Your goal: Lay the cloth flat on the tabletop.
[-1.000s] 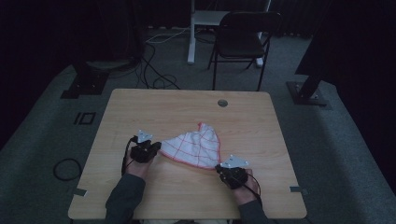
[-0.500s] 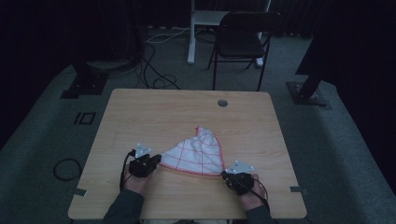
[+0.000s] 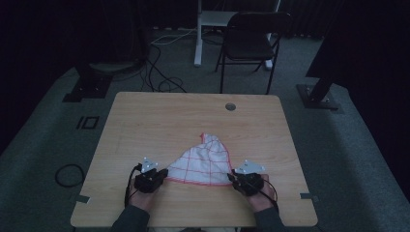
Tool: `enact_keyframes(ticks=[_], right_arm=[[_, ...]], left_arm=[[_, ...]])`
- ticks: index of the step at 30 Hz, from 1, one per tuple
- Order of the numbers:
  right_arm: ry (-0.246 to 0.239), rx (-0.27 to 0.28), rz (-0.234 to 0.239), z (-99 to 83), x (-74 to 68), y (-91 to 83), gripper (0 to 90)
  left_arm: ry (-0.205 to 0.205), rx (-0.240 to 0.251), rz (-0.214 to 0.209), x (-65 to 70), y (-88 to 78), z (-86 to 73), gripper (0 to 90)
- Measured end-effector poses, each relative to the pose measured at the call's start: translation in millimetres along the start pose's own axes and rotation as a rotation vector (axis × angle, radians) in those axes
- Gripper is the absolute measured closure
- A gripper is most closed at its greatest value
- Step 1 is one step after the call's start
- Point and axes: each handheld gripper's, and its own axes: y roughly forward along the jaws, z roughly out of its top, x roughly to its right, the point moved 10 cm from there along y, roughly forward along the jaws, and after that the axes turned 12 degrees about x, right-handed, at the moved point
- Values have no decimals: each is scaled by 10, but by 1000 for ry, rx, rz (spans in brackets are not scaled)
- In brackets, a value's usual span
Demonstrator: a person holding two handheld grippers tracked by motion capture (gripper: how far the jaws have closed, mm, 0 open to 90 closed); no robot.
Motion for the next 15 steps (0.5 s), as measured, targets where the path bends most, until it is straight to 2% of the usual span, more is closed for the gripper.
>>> enact_keyframes(ticks=[1, 2, 3, 9, 15], right_arm=[[5, 12, -3, 70, 40, 73, 710], [5, 12, -3, 70, 40, 73, 710], [6, 23, -8, 129, 72, 163, 691], [10, 42, -14, 246, 135, 369, 639], [14, 33, -9, 347, 181, 616, 600]], left_arm=[[0, -3, 1, 4, 1, -17, 870], [0, -3, 1, 4, 1, -17, 870], [0, -4, -1, 5, 1, -28, 870], [-4, -2, -6, 7, -4, -51, 869], [-6, -2, -6, 13, -7, -68, 870]])
